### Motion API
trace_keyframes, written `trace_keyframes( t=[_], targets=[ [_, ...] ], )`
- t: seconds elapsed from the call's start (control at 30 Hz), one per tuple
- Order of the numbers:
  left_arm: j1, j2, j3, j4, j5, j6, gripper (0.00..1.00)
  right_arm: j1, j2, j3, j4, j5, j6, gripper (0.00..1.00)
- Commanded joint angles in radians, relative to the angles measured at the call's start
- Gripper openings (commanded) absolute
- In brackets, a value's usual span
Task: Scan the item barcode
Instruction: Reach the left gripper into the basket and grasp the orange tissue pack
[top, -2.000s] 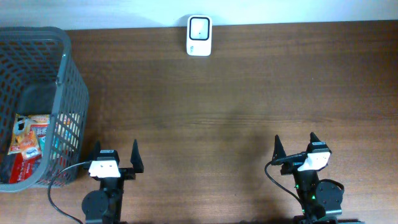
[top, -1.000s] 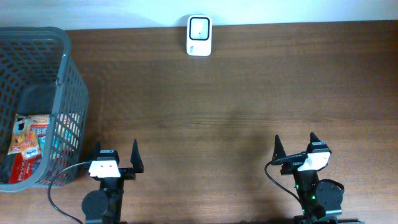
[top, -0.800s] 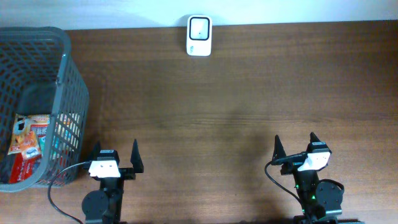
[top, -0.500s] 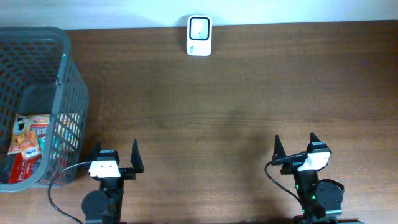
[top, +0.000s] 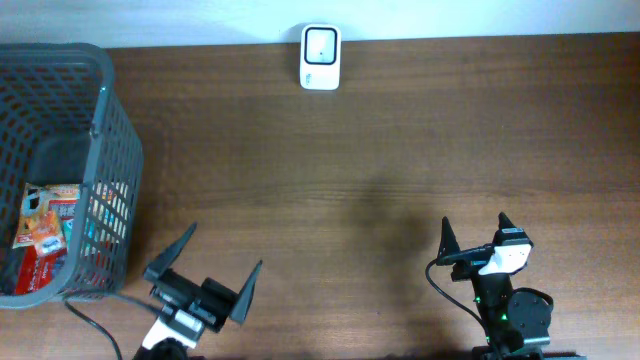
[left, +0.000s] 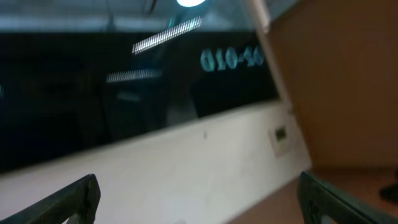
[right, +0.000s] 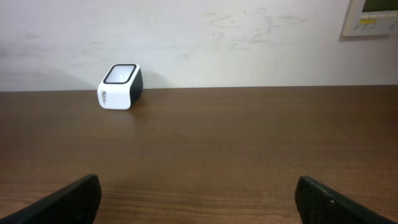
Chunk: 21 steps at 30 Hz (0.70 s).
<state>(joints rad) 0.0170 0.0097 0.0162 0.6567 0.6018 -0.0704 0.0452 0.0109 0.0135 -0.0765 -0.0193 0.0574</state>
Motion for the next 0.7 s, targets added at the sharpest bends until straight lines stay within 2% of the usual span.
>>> trace_keyframes(
  t=[0.0, 0.07, 0.1, 0.17, 0.23, 0.3, 0.37, 0.4, 0.43, 0.5, 0.53, 0.57, 0.6, 0.63, 0.67],
  targets=[
    [-0.003, 0.003, 0.093, -0.024, -0.014, -0.071, 0.99, -0.006, -0.008, -0.008, -0.002, -0.002, 0.010, 0.99],
    [-0.003, 0.061, 0.235, -0.153, -0.155, -0.071, 0.99, -0.006, -0.008, -0.008, -0.002, -0.002, 0.010, 0.99],
    [-0.003, 0.117, 0.332, -0.276, -0.214, -0.071, 0.99, -0.006, -0.008, -0.008, -0.002, -0.002, 0.010, 0.99],
    [-0.003, 0.294, 0.536, -0.467, -0.247, -0.024, 0.99, -0.006, -0.008, -0.008, -0.002, -0.002, 0.010, 0.99],
    [-0.003, 0.444, 0.632, -0.476, -0.210, -0.011, 0.99, -0.006, -0.008, -0.008, -0.002, -0.002, 0.010, 0.99],
    [-0.003, 0.536, 0.637, -0.470, -0.156, -0.011, 0.99, -0.006, -0.008, -0.008, -0.002, -0.002, 0.010, 0.99],
    [-0.003, 0.616, 0.668, -0.357, -0.146, -0.012, 0.99, -0.006, -0.008, -0.008, -0.002, -0.002, 0.010, 0.99],
    [-0.003, 0.638, 0.710, -0.361, -0.146, -0.012, 0.99, -0.006, -0.008, -0.008, -0.002, -0.002, 0.010, 0.99],
    [-0.003, 0.697, 0.850, -0.494, -0.198, -0.012, 0.99, -0.006, -0.008, -0.008, -0.002, -0.002, 0.010, 0.99],
    [-0.003, 0.919, 1.292, -1.093, -0.399, 0.022, 0.99, -0.006, -0.008, -0.008, -0.002, -0.002, 0.010, 0.99],
    [-0.003, 0.989, 1.408, -1.231, -0.400, 0.076, 0.99, -0.006, -0.008, -0.008, -0.002, -0.002, 0.010, 0.99],
    [-0.003, 1.120, 1.595, -1.440, -0.401, 0.110, 0.99, -0.006, -0.008, -0.008, -0.002, -0.002, 0.010, 0.99],
    [-0.002, 1.188, 1.678, -1.521, -0.425, 0.138, 0.99, -0.006, -0.008, -0.008, -0.002, -0.002, 0.010, 0.99],
    [0.005, 1.262, 1.761, -1.572, -0.512, 0.121, 0.99, -0.006, -0.008, -0.008, -0.002, -0.002, 0.010, 0.99],
    [0.027, 1.329, 1.835, -1.605, -0.648, 0.015, 0.99, -0.006, -0.008, -0.008, -0.002, -0.002, 0.010, 0.99]
  ],
)
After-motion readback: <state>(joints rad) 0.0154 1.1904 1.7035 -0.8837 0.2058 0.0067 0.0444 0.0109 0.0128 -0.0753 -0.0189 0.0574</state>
